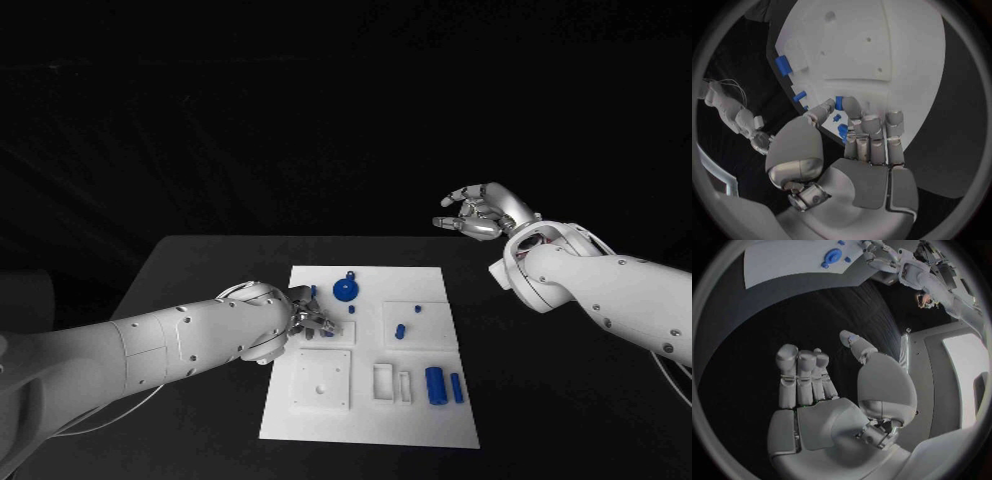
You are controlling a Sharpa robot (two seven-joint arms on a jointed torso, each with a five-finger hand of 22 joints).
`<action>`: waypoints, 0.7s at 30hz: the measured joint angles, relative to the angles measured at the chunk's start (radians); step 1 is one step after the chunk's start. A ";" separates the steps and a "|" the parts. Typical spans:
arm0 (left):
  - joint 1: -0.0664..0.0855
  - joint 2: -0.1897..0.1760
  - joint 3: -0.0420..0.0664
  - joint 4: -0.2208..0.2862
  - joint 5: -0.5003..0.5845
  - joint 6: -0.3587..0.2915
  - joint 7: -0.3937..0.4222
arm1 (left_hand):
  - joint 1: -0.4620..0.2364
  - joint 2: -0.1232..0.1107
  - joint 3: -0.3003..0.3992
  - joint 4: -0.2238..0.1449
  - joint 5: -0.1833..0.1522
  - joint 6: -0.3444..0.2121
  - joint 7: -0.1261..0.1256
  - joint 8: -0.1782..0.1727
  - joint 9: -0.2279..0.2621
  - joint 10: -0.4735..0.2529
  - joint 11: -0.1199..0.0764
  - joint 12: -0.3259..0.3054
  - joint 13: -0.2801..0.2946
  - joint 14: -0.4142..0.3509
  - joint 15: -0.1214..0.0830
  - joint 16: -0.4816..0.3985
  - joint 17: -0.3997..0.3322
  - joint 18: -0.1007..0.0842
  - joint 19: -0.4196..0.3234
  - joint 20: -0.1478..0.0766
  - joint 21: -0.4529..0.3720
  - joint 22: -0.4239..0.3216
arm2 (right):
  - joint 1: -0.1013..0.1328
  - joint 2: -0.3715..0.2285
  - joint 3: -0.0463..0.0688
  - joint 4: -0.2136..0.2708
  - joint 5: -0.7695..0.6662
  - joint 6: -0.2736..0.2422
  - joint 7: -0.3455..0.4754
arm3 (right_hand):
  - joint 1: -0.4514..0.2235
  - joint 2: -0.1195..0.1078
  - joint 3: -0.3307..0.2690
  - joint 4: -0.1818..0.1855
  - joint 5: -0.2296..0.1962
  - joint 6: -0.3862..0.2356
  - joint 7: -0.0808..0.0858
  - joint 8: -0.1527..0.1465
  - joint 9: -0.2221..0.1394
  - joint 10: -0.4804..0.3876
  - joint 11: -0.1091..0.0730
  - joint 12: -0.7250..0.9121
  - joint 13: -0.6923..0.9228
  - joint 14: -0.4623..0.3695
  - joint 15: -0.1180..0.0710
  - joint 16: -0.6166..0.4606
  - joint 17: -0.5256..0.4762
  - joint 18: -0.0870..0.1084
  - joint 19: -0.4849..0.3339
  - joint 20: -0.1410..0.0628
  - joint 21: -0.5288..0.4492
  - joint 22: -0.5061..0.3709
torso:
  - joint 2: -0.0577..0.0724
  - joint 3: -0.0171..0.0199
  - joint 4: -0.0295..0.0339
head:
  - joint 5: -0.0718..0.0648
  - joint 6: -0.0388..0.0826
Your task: Assemble the parts on the task board
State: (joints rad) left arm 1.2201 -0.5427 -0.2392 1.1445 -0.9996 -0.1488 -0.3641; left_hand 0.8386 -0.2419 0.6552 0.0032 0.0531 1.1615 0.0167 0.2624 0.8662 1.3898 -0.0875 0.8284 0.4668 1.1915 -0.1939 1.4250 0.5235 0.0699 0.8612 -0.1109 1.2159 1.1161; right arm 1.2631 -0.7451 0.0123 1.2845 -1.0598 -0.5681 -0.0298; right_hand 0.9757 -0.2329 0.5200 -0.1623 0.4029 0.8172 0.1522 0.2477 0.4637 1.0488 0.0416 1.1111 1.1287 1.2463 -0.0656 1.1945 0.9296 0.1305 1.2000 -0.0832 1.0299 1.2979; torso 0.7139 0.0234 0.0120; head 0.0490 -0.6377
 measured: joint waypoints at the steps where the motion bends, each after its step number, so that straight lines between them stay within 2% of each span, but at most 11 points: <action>1: 0.000 0.000 0.000 0.000 0.000 0.001 0.000 | 0.008 0.008 0.004 -0.004 0.000 -0.001 -0.001 0.000 0.000 -0.002 0.002 0.000 0.001 0.000 0.000 0.000 -0.001 0.000 0.000 0.000 0.000 0.000 | 0.000 0.000 0.000 0.000 0.000 0.000 0.000 | 0.000 0.000 -0.002 0.002 0.000 0.000 0.000 0.000 0.000 0.000 0.000 0.000 0.000 0.000 0.000 0.000 0.000 0.000 0.000 0.000 0.000 0.000 | 0.000 0.0000 0.0000 | 0.000 0.000; 7: 0.001 0.001 0.002 0.000 0.000 0.005 0.000 | 0.056 0.047 -0.009 -0.053 -0.004 -0.001 -0.001 -0.005 -0.003 -0.007 0.000 0.000 0.004 0.000 0.003 0.000 -0.004 0.000 -0.009 0.002 0.004 -0.004 | 0.000 0.000 0.000 0.000 0.000 0.001 0.000 | 0.000 0.000 -0.002 0.002 0.000 0.000 0.000 0.000 0.000 0.000 0.000 0.000 -0.001 0.000 0.000 0.000 0.000 0.000 0.000 0.000 0.000 0.000 | 0.000 0.0001 0.0000 | -0.001 -0.002; 10: 0.003 0.000 0.002 0.001 0.001 0.008 0.002 | 0.076 0.067 -0.016 -0.084 -0.004 -0.016 0.009 -0.028 -0.017 -0.011 0.004 0.000 0.004 -0.003 0.007 0.000 -0.004 0.000 -0.013 0.005 0.008 -0.006 | 0.000 0.000 0.000 0.000 0.000 0.001 0.000 | 0.000 0.000 -0.002 0.002 0.000 0.000 0.000 0.000 0.000 0.000 0.000 0.000 -0.001 0.000 0.000 0.000 0.000 0.000 0.000 0.000 0.000 0.000 | 0.000 0.0004 0.0002 | -0.001 -0.002; 12: 0.003 -0.002 0.003 0.002 0.003 0.008 0.004 | 0.096 0.078 -0.019 -0.101 -0.008 -0.020 0.013 -0.032 -0.028 -0.011 0.004 0.000 0.004 -0.005 0.010 0.000 -0.006 0.000 -0.013 0.005 0.008 -0.008 | 0.000 0.001 0.000 0.000 0.000 0.002 0.000 | 0.000 0.000 -0.002 0.002 0.000 0.000 0.000 0.000 0.000 0.000 0.000 0.004 -0.001 0.000 0.000 0.000 0.000 0.000 0.000 0.000 0.000 0.000 | 0.000 0.0004 0.0003 | -0.001 -0.003; 18: 0.004 -0.008 0.003 0.007 0.013 0.006 0.008 | 0.108 0.088 -0.036 -0.120 -0.003 -0.017 0.016 -0.037 -0.037 -0.010 0.008 0.000 0.001 -0.006 0.014 0.005 -0.007 0.000 -0.013 0.005 0.012 -0.014 | 0.000 0.000 0.000 0.000 0.000 0.002 0.000 | 0.000 0.000 -0.002 0.002 0.000 0.000 0.000 0.000 0.000 0.000 0.000 0.004 -0.001 0.000 0.000 0.000 0.000 0.000 0.000 0.000 0.000 0.000 | 0.000 0.0007 0.0000 | -0.001 -0.004; 21: 0.004 -0.012 0.003 0.011 0.021 0.003 0.010 | 0.103 0.109 -0.043 -0.127 -0.002 -0.002 0.012 -0.035 -0.042 -0.005 0.005 0.000 -0.001 -0.004 0.014 0.008 -0.007 0.000 -0.015 0.003 0.016 -0.016 | 0.000 0.000 0.000 0.000 0.000 0.002 0.000 | 0.000 0.000 -0.002 0.002 0.000 0.000 0.000 0.000 0.000 0.000 0.000 0.004 -0.002 0.000 0.000 0.000 0.000 0.000 0.000 0.000 0.000 0.000 | 0.000 0.0010 0.0000 | -0.001 -0.004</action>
State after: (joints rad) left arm 1.2240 -0.5542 -0.2361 1.1552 -0.9791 -0.1459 -0.3538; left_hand 0.9420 -0.1332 0.6122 -0.1237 0.0513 1.1592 0.0283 0.2278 0.8244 1.3847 -0.0823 0.8284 0.4661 1.1879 -0.1796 1.4327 0.5169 0.0698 0.8466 -0.1076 1.2314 1.0997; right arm 1.2630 -0.7451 0.0123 1.2847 -1.0598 -0.5657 -0.0298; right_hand 0.9757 -0.2329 0.5176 -0.1599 0.4028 0.8172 0.1522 0.2477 0.4637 1.0490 0.0418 1.1151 1.1269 1.2461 -0.0653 1.1945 0.9297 0.1305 1.2000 -0.0832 1.0300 1.2981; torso 0.7134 0.0244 0.0120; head 0.0477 -0.6417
